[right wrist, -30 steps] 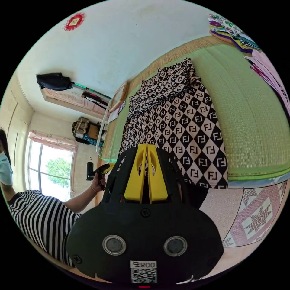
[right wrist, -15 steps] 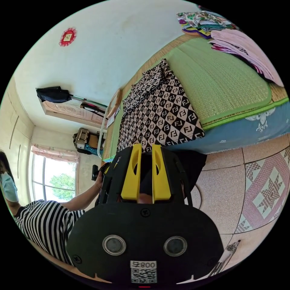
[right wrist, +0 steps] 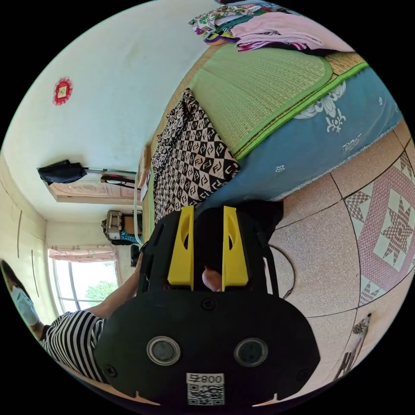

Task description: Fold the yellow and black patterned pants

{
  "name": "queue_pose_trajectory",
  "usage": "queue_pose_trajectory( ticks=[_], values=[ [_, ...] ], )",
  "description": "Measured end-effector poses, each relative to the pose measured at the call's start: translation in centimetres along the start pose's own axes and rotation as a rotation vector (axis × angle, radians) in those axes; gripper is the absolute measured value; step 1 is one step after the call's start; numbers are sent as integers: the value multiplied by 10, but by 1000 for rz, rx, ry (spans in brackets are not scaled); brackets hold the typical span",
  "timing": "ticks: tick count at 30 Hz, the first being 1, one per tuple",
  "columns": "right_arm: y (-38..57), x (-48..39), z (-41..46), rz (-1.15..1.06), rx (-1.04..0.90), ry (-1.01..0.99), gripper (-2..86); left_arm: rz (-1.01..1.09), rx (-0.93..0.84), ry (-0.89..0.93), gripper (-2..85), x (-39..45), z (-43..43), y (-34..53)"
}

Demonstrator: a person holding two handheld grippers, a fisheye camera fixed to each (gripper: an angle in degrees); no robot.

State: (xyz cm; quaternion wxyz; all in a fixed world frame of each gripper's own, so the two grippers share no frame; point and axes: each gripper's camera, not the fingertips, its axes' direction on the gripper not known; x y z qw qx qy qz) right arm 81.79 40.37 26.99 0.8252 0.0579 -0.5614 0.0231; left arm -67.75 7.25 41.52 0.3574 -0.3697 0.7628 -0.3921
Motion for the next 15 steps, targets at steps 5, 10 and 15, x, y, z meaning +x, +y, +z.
queue_pose_trajectory(
  ticks=[5, 10, 15],
  values=[
    [-20, 29, -12, 76, 17, -21, 115, -30, 21, 73, 39, -11, -4, 9],
    [-36, 51, -22, 120, 36, -42, 117, -50, 29, 91, 35, -18, -4, 17],
    [-48, 73, -28, 156, 48, -87, 118, -55, 19, 62, 33, -19, -2, 22]
  ],
)
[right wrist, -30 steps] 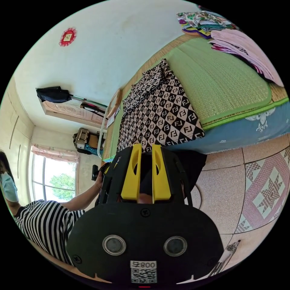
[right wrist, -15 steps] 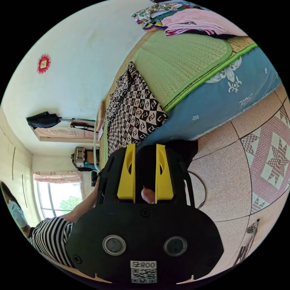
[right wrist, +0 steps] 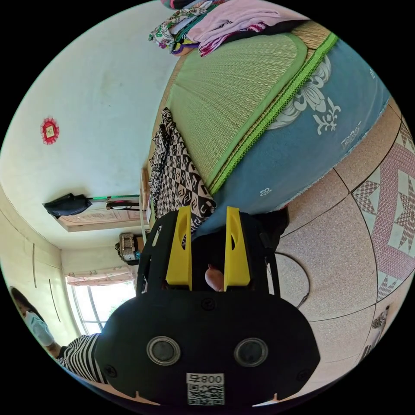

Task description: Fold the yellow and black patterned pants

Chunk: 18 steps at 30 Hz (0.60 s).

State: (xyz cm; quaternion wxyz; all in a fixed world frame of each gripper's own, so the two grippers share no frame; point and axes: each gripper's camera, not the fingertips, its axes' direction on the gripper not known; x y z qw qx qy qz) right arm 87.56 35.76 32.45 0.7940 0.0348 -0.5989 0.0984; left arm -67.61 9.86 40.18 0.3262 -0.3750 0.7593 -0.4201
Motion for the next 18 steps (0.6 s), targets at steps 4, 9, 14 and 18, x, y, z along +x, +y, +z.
queue_pose_trajectory(
  ticks=[4, 9, 14, 18],
  values=[
    [-8, 10, -2, 1, -18, -30, 116, -19, 0, -9, 33, -3, 4, 7],
    [-13, 22, -4, 20, -36, -47, 95, -31, -6, -19, 35, -7, 12, 15],
    [-14, 29, -11, 3, -52, -50, 58, -26, -11, -26, 36, -9, 14, 25],
    [-11, 35, -17, -5, -54, -74, 39, -18, -7, -15, 36, -11, 11, 34]
  ],
)
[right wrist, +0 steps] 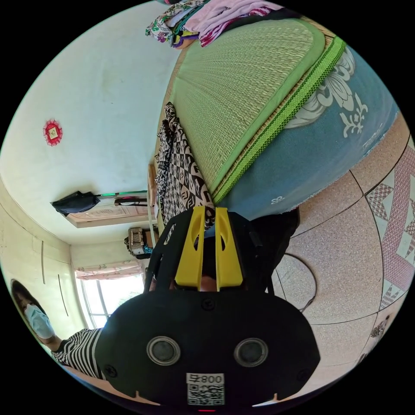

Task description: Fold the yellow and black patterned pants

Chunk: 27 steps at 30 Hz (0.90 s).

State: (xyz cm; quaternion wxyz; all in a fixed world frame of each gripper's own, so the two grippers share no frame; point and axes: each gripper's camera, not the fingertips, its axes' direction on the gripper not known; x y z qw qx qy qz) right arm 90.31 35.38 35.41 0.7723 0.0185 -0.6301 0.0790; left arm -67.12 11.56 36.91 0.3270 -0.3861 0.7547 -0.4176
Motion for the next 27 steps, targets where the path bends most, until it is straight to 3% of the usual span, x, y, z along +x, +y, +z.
queue_pose_trajectory(
  ticks=[27],
  values=[
    [93, -21, -56, -259, 28, -139, 22, 116, 89, 287, 33, -13, -45, 112]
  ],
)
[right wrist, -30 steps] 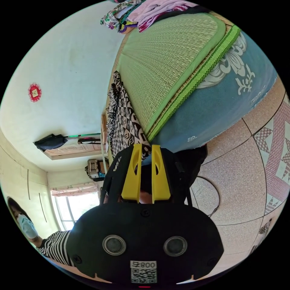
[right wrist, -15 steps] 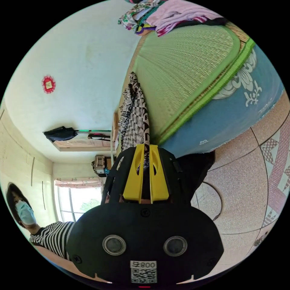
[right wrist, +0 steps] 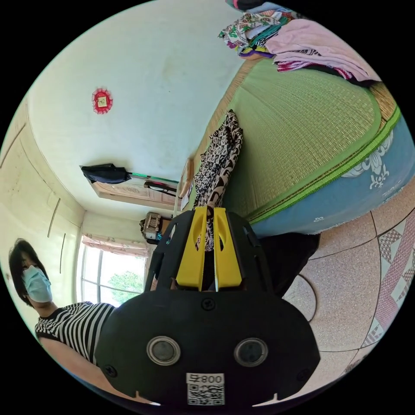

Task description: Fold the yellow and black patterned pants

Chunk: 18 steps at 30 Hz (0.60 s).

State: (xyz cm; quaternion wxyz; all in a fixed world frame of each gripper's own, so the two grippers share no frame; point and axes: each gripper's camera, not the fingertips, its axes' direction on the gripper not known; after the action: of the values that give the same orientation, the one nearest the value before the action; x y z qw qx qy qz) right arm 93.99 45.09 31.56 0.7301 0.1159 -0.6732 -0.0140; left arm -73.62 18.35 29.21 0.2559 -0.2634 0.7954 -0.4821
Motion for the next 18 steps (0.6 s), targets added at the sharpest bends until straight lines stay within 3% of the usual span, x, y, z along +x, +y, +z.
queue_pose_trajectory(
  ticks=[18],
  values=[
    [104, -21, -44, -83, 58, -66, 21, 39, 36, 163, 33, 0, -46, 107]
  ],
)
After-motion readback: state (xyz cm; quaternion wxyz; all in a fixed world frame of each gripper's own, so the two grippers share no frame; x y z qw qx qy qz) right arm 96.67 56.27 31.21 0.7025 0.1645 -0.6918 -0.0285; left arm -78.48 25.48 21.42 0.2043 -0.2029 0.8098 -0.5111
